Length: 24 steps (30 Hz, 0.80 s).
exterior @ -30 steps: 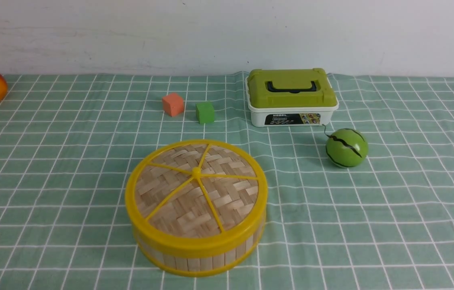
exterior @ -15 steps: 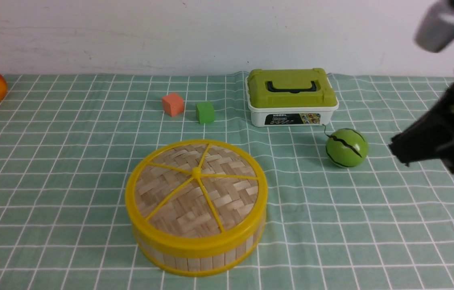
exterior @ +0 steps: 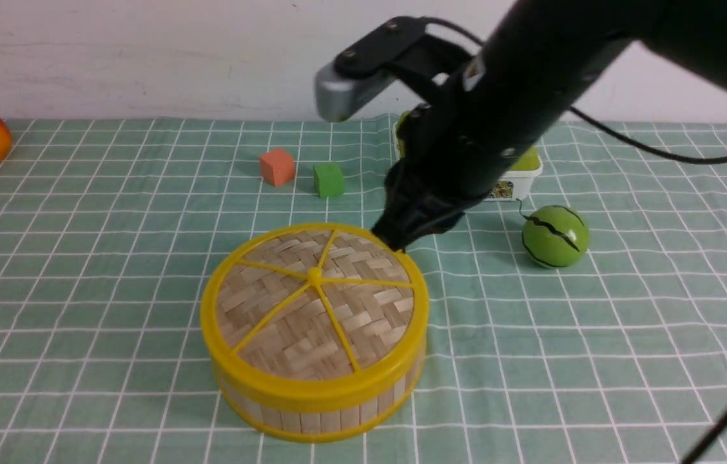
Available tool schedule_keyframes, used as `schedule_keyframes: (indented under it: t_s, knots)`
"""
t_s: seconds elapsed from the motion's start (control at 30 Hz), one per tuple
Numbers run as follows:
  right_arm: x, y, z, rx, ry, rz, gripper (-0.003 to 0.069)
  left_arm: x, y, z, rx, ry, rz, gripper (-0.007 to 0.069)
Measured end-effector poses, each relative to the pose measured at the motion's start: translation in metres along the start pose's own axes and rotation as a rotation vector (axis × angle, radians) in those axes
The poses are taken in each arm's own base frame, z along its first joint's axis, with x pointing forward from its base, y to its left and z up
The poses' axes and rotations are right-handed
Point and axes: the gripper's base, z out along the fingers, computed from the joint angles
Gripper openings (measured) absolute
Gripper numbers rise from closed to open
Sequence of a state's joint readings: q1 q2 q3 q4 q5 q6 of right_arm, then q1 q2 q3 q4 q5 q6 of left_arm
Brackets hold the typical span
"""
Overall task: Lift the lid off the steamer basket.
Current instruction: Use the right arm to lift the lid of the steamer
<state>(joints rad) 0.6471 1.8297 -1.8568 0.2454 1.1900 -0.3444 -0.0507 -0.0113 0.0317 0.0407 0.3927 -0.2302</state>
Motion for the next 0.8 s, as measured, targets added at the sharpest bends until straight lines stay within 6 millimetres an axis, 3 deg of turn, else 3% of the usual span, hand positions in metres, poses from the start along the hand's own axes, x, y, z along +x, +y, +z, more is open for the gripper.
schedule_keyframes:
  t_s: [0.03, 0.2, 0.33, 0.43, 0.63, 0.8]
  knots:
    - [-0.002, 0.0, 0.004, -0.002, 0.001, 0.001, 0.0061, 0.0, 0.0, 0.0, 0.0, 0.0, 0.0, 0.0239]
    - [-0.027, -0.009, 0.046, -0.001, -0.001, 0.029, 0.0232, 0.0, 0.0, 0.0, 0.0, 0.0, 0.0, 0.0239]
    - [-0.035, -0.017, 0.073, 0.0, 0.001, 0.039, 0.0382, 0.0, 0.0, 0.0, 0.0, 0.0, 0.0, 0.0239]
    - [-0.037, -0.022, 0.091, 0.003, 0.0, 0.047, 0.0437, 0.0, 0.0, 0.0, 0.0, 0.0, 0.0, 0.0239]
    - [-0.035, -0.027, 0.115, 0.003, 0.015, 0.057, 0.044, 0.0, 0.0, 0.0, 0.0, 0.0, 0.0, 0.0239]
    - [-0.031, -0.03, 0.128, 0.016, 0.042, 0.053, 0.0354, 0.0, 0.0, 0.0, 0.0, 0.0, 0.0, 0.0239]
